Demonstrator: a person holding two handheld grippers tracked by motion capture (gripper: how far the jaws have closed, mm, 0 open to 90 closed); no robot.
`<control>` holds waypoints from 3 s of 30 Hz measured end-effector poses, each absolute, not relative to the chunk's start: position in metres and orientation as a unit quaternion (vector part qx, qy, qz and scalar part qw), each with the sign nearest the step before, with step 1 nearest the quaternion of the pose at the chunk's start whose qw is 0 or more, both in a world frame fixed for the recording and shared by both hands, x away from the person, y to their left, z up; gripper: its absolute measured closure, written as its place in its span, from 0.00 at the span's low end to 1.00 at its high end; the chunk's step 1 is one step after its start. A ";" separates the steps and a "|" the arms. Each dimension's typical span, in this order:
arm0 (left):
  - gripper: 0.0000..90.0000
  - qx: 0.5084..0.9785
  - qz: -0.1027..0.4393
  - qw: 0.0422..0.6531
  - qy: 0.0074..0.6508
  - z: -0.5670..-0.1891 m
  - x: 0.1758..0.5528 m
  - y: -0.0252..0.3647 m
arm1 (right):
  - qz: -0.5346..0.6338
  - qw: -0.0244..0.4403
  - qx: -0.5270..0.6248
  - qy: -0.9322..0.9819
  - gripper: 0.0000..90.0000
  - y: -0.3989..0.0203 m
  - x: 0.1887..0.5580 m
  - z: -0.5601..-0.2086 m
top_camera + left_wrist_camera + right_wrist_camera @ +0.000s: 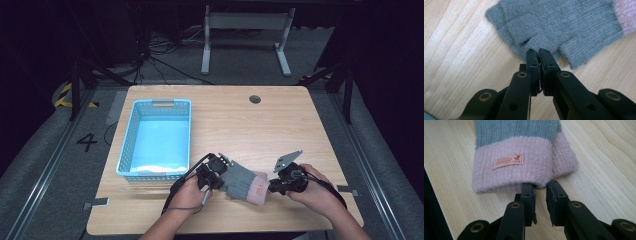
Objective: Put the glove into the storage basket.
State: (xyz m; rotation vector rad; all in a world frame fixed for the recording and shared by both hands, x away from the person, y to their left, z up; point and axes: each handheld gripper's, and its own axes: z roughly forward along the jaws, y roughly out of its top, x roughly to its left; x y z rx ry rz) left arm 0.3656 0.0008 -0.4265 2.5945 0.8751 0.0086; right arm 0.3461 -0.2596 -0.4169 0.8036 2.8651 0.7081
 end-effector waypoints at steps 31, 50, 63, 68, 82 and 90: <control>0.97 0.922 0.003 0.237 0.307 -0.398 0.342 0.013 | 0.266 0.066 0.270 0.923 0.97 -0.260 0.358 -0.393; 0.97 0.930 -0.011 0.221 0.292 -0.405 0.342 0.005 | 0.263 0.066 0.287 0.919 0.97 -0.262 0.369 -0.402; 0.97 0.932 -0.020 0.209 0.296 -0.415 0.347 0.005 | 0.255 0.056 0.290 0.921 0.97 -0.260 0.375 -0.414; 0.97 0.932 -0.024 0.204 0.299 -0.418 0.349 0.007 | 0.256 0.058 0.290 0.921 0.96 -0.261 0.375 -0.415; 0.84 0.928 -0.024 0.214 0.304 -0.411 0.351 0.013 | 0.253 0.093 0.291 0.918 0.83 -0.268 0.369 -0.408; 0.80 0.928 -0.015 0.230 0.293 -0.398 0.349 0.013 | 0.255 0.107 0.300 0.913 0.76 -0.274 0.366 -0.404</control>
